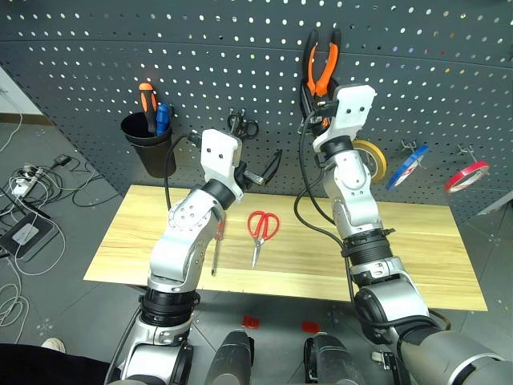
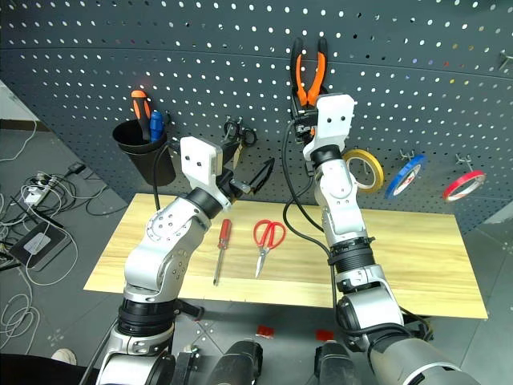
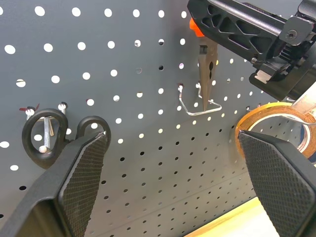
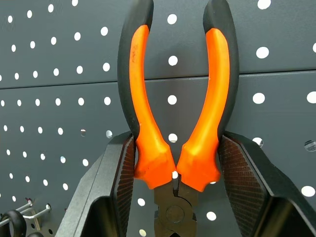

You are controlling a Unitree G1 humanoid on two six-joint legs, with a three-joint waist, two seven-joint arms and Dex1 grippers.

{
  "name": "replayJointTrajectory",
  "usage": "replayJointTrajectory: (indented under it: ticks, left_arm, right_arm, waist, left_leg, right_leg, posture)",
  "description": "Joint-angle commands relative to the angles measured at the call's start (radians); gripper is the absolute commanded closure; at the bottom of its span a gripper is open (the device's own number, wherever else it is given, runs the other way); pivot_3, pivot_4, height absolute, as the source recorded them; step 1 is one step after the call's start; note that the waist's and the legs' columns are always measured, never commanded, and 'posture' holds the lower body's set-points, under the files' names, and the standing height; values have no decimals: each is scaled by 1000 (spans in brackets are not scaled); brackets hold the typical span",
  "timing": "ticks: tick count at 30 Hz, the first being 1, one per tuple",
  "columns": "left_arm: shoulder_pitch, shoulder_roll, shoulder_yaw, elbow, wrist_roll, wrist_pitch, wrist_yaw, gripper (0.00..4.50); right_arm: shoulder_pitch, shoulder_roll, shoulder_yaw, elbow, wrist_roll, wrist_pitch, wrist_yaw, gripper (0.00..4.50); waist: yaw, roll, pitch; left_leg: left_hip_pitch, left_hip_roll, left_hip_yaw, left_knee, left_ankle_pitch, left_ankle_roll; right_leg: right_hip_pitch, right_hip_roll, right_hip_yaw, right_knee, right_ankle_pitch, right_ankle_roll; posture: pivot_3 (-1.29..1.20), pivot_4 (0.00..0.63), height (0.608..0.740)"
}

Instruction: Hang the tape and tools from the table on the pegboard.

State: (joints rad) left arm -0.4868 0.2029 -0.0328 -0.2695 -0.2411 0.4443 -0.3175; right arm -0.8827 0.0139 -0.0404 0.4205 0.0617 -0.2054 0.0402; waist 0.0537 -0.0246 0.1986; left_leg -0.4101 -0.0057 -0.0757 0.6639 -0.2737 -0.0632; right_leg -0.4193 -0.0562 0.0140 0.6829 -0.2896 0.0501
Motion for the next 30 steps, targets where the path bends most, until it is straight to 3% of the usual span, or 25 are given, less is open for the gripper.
replayJointTrajectory:
  ticks: [1, 21, 30]
  left_arm:
    - [-19, 5, 5, -31, 3, -17, -2, 0]
    - [-25, 0, -1, -30, 1, -14, -3, 0]
    - [-12, 6, -1, -42, 0, -9, -7, 0]
  right_arm:
    - [-38, -4, -13, -42, 7, -1, -10, 2139]
    - [-37, 1, -14, -67, 1, -7, -39, 2139]
    - [45, 23, 37, 2, -35, -58, -27, 2139]
  waist:
    - [0, 0, 0]
    - [0, 0, 0]
    - [0, 0, 0]
  left_leg:
    - [0, 0, 0, 0, 0, 0]
    - [0, 0, 0, -1, 0, 0]
    - [0, 0, 0, -1, 0, 0]
  right_leg:
    - [0, 0, 0, 0, 0, 0]
    - [0, 0, 0, 0, 0, 0]
    - [0, 0, 0, 0, 0, 0]
  posture:
    - [257, 199, 740]
    - [259, 192, 740]
    - [270, 191, 740]
